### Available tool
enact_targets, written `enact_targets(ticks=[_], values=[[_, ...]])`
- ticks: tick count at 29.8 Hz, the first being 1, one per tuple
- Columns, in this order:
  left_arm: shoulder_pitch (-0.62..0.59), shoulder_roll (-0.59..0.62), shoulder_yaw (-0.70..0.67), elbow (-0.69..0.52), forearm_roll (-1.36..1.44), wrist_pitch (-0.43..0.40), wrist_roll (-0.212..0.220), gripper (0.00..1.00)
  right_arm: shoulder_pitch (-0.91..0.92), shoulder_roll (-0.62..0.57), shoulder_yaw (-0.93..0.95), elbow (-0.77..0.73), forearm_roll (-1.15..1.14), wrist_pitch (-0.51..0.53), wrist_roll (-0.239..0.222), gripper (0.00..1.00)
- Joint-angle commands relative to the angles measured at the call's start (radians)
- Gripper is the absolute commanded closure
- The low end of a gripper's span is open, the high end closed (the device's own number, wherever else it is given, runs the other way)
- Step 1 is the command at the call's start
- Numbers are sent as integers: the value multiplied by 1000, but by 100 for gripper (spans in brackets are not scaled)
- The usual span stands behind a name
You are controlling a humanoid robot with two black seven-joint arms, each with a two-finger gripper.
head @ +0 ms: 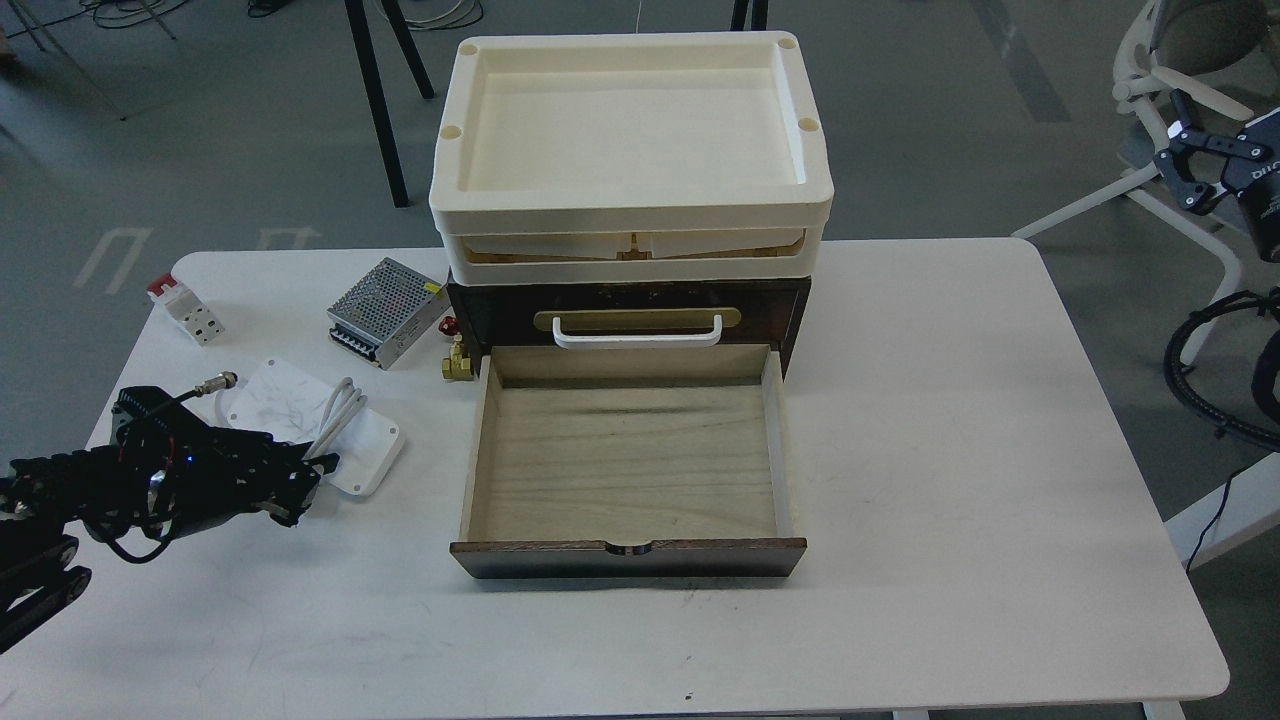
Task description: Put charging cable into cabinet
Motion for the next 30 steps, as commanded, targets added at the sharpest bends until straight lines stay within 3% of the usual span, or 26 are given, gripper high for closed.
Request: enact_targets(ticks=[1,6,10,13,17,21,26,30], values=[[-4,177,-16,-205,-33,9,0,100,-1,0,1,-2,0,0,0,0],[-7,453,-16,-592,-197,6,0,100,-1,0,4,-8,-1,0,0,0],[-7,491,-11,-767,-323,0,0,100,-1,0,2,-13,-3,0,0,0],[2,382,-9,-789,-334,-9,0,100,-1,0,2,-20,-5,0,0,0],[5,161,-3,-788,-366,-92,0,100,5,2,1,-45,-5,0,-2,0],[2,15,-2,-727,-402,-120,0,100,11,2,1,-48,-5,0,-2,0],[-8,-69,-9,-637,-425,-123,0,100,4,0,-1,-48,-5,0,-2,0],[-11,-138,0,-495,-449,-122,0,100,-1,2,-2,-48,-5,0,-2,0]])
